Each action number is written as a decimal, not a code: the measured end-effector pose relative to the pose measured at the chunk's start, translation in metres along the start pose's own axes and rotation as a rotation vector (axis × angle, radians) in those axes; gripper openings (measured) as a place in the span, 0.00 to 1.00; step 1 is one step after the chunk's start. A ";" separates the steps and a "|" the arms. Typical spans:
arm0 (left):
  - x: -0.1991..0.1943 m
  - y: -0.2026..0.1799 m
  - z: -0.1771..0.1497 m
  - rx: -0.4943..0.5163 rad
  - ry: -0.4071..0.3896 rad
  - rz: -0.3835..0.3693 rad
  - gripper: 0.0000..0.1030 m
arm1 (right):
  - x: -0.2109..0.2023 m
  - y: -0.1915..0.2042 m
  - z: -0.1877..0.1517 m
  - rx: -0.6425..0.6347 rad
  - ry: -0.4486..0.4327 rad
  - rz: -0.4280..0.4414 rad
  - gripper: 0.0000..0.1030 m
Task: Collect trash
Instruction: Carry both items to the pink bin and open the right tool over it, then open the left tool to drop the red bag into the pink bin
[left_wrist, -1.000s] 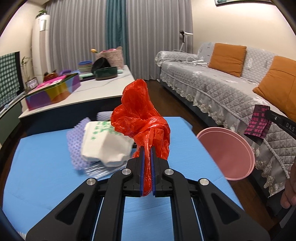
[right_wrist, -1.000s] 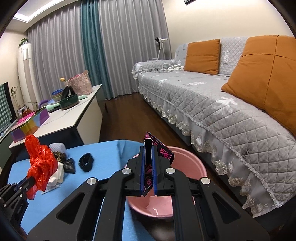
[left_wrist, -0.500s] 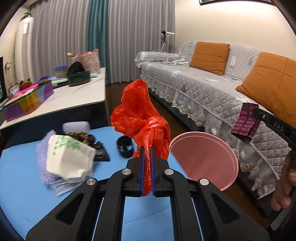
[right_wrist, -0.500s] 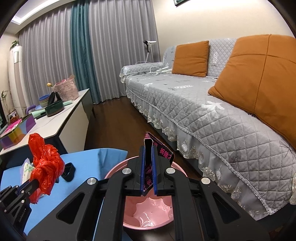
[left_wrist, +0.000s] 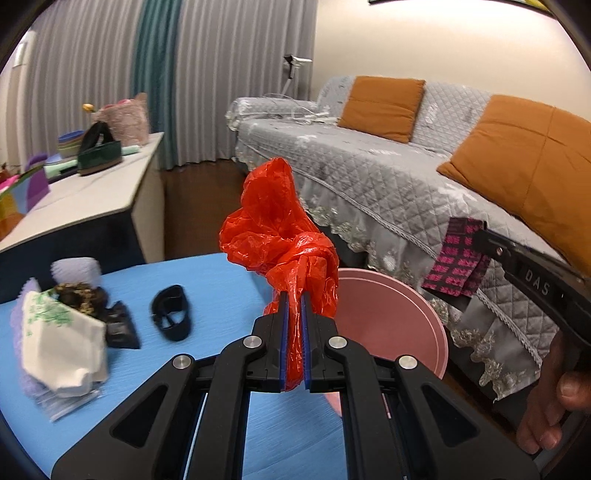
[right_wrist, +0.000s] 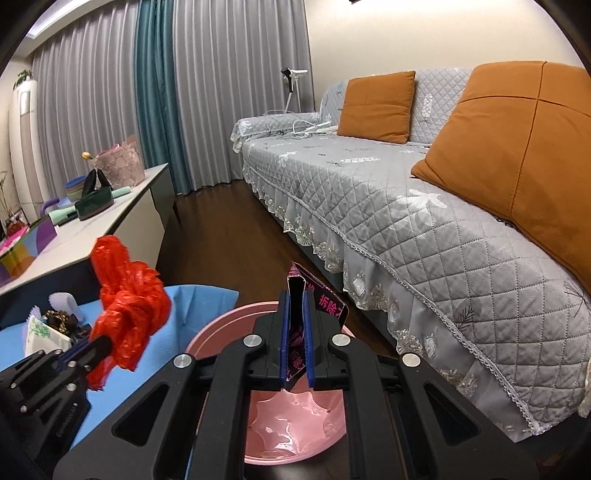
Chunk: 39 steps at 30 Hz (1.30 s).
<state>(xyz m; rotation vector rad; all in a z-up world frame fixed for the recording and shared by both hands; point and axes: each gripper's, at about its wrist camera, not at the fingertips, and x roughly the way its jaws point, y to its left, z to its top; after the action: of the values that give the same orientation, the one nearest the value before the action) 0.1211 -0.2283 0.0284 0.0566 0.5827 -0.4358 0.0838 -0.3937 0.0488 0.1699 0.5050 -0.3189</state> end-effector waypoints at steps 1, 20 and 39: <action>0.003 -0.001 -0.002 0.008 0.002 -0.005 0.05 | 0.001 0.000 0.000 -0.002 0.001 -0.002 0.08; 0.033 -0.009 -0.008 0.066 0.054 -0.056 0.15 | 0.027 -0.014 -0.003 0.044 0.040 -0.046 0.31; -0.010 0.010 -0.002 0.024 0.002 0.010 0.48 | -0.002 -0.001 0.009 0.059 -0.003 -0.043 0.53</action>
<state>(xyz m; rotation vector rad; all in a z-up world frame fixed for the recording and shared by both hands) 0.1173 -0.2150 0.0316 0.0832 0.5787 -0.4334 0.0855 -0.3964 0.0573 0.2160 0.4976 -0.3765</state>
